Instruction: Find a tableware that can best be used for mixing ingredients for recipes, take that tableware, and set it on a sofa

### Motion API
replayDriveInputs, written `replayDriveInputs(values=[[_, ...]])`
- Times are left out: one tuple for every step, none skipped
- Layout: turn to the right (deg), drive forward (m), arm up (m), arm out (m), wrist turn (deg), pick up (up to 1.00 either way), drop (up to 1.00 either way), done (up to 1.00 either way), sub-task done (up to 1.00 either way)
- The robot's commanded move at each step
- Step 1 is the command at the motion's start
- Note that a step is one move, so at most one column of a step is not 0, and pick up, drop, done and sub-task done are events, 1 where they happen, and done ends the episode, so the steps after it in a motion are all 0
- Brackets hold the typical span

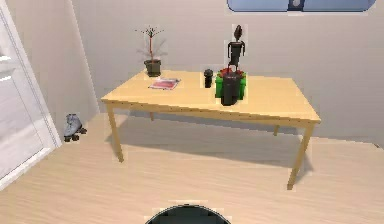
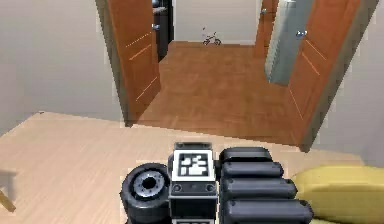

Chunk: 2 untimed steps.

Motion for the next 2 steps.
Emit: replayDriveInputs(values=[[-18.0,0.0,0.0,0.0,0.0,0.0,0.0,0.0,0.0],[45.0,0.0,0.0,0.0,0.0,0.0,0.0,0.0,0.0]])
